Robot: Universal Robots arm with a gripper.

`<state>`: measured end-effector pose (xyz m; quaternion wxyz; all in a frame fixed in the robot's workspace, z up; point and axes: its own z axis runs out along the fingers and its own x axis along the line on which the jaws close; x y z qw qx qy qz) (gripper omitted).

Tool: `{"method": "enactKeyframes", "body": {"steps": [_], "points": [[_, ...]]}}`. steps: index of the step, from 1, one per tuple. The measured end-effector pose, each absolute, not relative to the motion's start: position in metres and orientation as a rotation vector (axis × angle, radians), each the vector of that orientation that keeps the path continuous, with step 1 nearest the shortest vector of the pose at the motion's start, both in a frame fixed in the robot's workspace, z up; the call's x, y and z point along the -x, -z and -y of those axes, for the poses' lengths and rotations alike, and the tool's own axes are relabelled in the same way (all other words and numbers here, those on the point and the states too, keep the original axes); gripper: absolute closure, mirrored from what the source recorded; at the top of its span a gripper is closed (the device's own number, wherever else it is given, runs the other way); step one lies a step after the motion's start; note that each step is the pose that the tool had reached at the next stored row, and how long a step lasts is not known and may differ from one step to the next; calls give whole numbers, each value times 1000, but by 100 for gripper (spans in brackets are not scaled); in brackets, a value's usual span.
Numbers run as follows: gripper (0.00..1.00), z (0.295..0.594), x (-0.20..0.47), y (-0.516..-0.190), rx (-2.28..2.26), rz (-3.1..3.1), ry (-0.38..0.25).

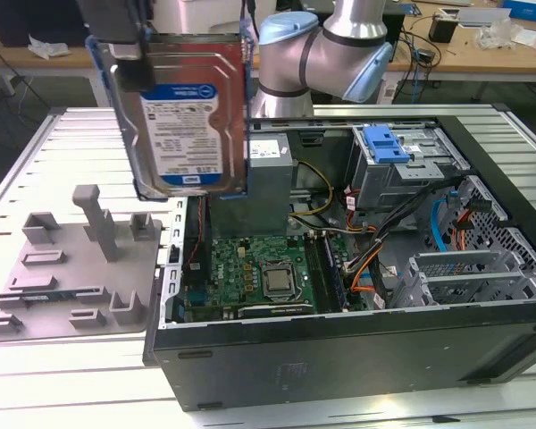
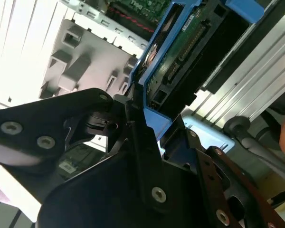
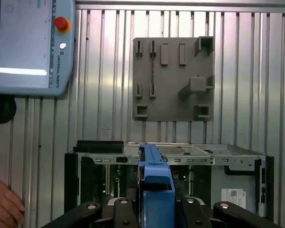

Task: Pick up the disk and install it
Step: 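Pick up the disk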

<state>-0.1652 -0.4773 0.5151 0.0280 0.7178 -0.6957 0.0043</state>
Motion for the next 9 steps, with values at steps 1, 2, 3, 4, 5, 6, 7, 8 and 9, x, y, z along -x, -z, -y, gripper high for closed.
{"method": "enactKeyframes", "body": {"steps": [1, 2, 3, 4, 5, 6, 7, 8, 9], "points": [[63, 479, 161, -515, -2215, 2148, -13], [63, 481, 157, -515, -2216, 2148, -13], [63, 486, 145, -516, -2216, 2148, -12], [63, 490, 134, -516, -2217, 2148, -11], [63, 493, 125, -516, -2217, 2149, -10], [63, 495, 120, -516, -2217, 2149, -10], [63, 497, 116, -516, -2217, 2149, -9], [63, 499, 109, -516, -2218, 2149, -9], [63, 501, 104, -516, -2218, 2150, -8]]}}
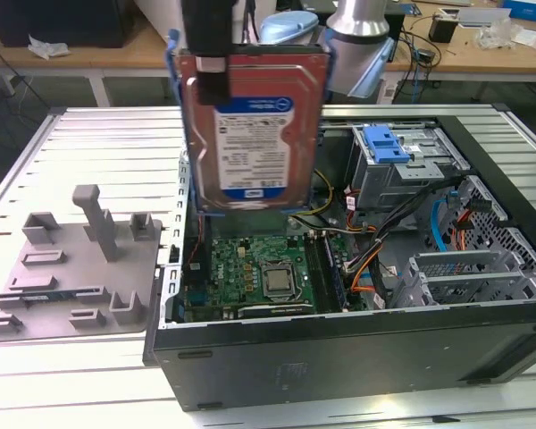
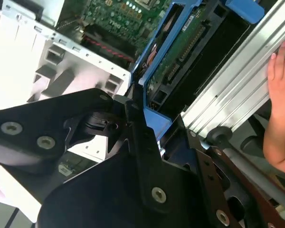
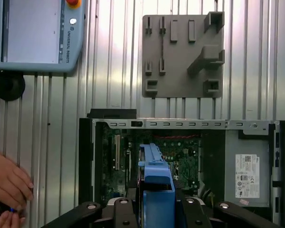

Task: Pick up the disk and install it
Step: 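Pick up the disk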

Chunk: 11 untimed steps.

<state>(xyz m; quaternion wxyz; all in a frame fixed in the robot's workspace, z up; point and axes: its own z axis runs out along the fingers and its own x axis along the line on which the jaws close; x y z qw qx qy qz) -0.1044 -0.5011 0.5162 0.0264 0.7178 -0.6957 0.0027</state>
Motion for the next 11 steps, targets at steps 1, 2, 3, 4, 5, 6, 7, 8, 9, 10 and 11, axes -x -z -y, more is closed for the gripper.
{"method": "enactKeyframes", "body": {"steps": [1, 2, 3, 4, 5, 6, 7, 8, 9, 10, 11], "points": [[63, 503, 100, -516, -2218, 2150, -8], [63, 506, 93, -516, -2219, 2150, -7], [63, 509, 83, -516, -2219, 2150, -6], [63, 511, 79, -517, -2219, 2151, -6], [63, 513, 74, -517, -2219, 2151, -6], [63, 516, 65, -517, -2220, 2151, -5], [63, 519, 58, -517, -2220, 2152, -4], [63, 520, 54, -517, -2220, 2151, -4], [63, 522, 49, -517, -2221, 2152, -3], [63, 525, 42, -517, -2221, 2152, -3], [63, 527, 37, -517, -2221, 2152, -2]]}}
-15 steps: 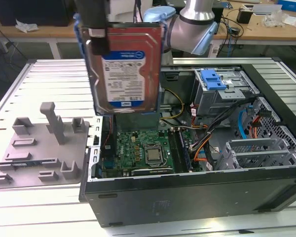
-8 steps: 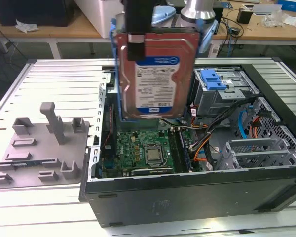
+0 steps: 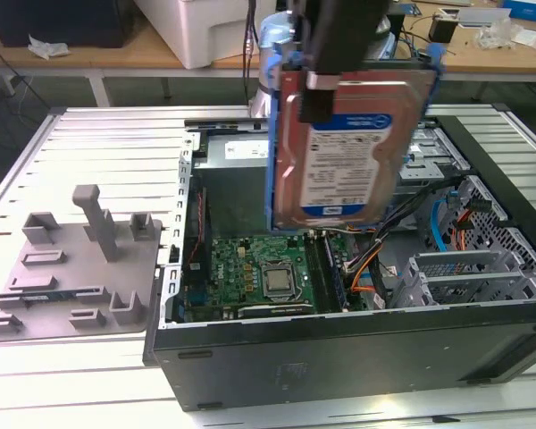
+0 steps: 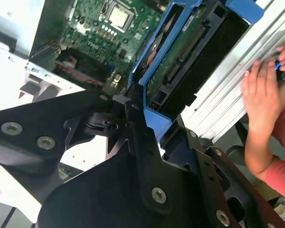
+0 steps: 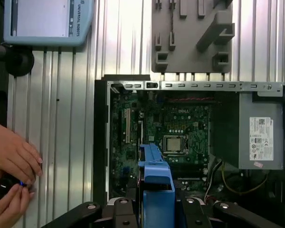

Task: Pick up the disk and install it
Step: 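Pick up the disk, then insert the disk into the insertion slot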

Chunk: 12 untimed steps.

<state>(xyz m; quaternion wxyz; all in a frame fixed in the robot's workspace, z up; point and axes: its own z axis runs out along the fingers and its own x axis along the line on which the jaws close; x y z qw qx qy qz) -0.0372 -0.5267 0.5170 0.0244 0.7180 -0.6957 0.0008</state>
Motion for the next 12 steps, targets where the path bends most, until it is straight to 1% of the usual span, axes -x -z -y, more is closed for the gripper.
{"method": "enactKeyframes", "body": {"steps": [3, 12], "points": [[63, 533, 20, -517, -2222, 2153, -1], [63, 533, 19, -517, -2222, 2153, -1]]}}
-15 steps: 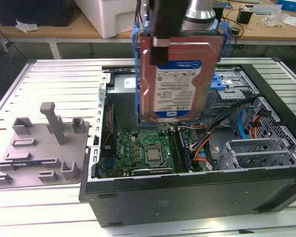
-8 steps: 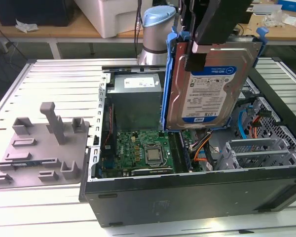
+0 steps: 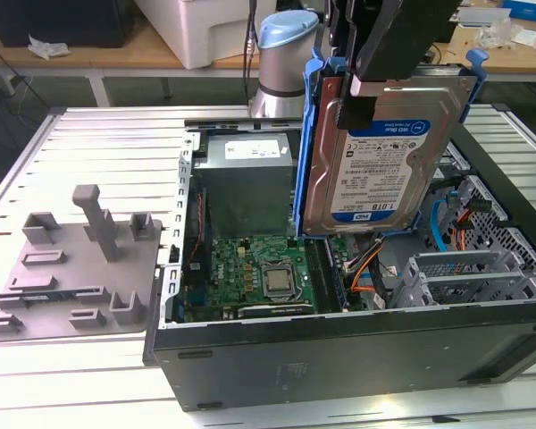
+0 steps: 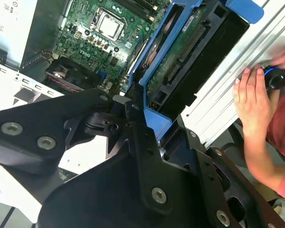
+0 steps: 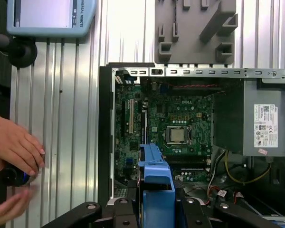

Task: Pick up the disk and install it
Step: 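Insert the disk into the insertion slot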

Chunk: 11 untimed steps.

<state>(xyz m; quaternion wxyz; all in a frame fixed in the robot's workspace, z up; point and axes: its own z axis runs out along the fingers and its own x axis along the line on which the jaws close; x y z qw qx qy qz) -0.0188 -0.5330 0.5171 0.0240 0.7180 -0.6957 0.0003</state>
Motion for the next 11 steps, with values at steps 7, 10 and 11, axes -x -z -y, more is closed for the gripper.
{"method": "enactKeyframes", "body": {"steps": [7, 10, 11], "points": [[63, 533, 19, -517, -2222, 2153, -1], [63, 533, 17, -517, -2222, 2153, -1], [63, 533, 15, -517, -2222, 2153, -1]]}}
